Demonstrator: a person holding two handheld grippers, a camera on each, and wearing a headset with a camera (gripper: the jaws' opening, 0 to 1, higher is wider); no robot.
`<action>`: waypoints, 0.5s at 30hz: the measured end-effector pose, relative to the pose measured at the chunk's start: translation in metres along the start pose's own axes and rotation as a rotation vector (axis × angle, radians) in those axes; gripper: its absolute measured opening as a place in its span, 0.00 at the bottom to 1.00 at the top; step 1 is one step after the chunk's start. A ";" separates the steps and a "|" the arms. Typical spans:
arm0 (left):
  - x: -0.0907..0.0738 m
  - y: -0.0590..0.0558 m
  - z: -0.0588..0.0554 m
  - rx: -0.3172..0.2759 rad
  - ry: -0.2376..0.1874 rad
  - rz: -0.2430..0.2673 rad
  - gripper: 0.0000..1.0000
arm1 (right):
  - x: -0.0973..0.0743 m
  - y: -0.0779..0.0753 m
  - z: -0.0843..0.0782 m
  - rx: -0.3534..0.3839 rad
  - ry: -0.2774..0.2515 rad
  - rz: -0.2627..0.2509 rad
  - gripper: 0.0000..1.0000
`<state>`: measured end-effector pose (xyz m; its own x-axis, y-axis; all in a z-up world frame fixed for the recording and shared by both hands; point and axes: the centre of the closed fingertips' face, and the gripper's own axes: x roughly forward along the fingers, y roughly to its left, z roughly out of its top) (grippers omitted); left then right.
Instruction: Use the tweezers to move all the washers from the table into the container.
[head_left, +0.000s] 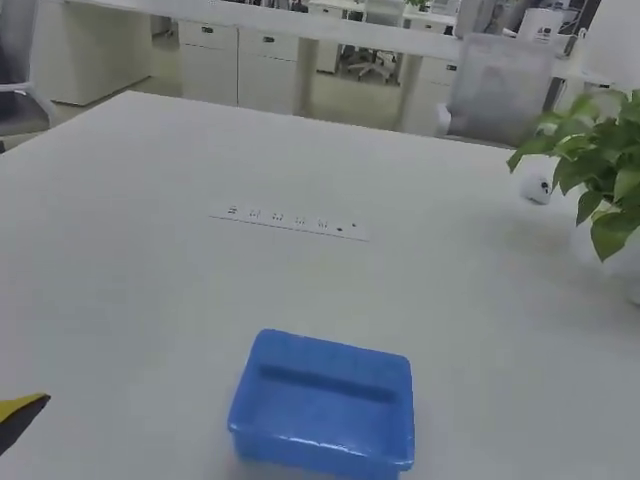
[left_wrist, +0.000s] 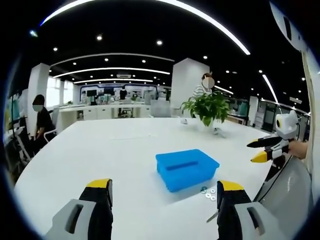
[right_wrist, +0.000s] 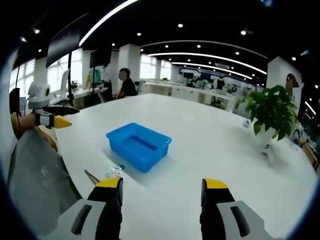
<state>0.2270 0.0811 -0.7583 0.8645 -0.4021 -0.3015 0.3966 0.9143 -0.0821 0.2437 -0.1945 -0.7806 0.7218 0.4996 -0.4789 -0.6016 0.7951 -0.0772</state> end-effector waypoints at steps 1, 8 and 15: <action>0.000 0.000 -0.001 -0.002 0.004 -0.001 0.87 | 0.001 0.001 -0.001 -0.001 0.008 0.003 0.61; 0.005 -0.008 -0.012 -0.097 0.062 -0.083 0.84 | 0.009 0.019 -0.009 0.048 0.077 0.104 0.51; 0.005 -0.035 -0.040 -0.029 0.285 -0.233 0.70 | 0.013 0.044 -0.009 -0.137 0.131 0.313 0.47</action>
<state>0.2054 0.0486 -0.7949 0.6298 -0.5737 -0.5236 0.5602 0.8025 -0.2054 0.2237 -0.1561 -0.7981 0.4512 0.6559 -0.6051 -0.8329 0.5530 -0.0216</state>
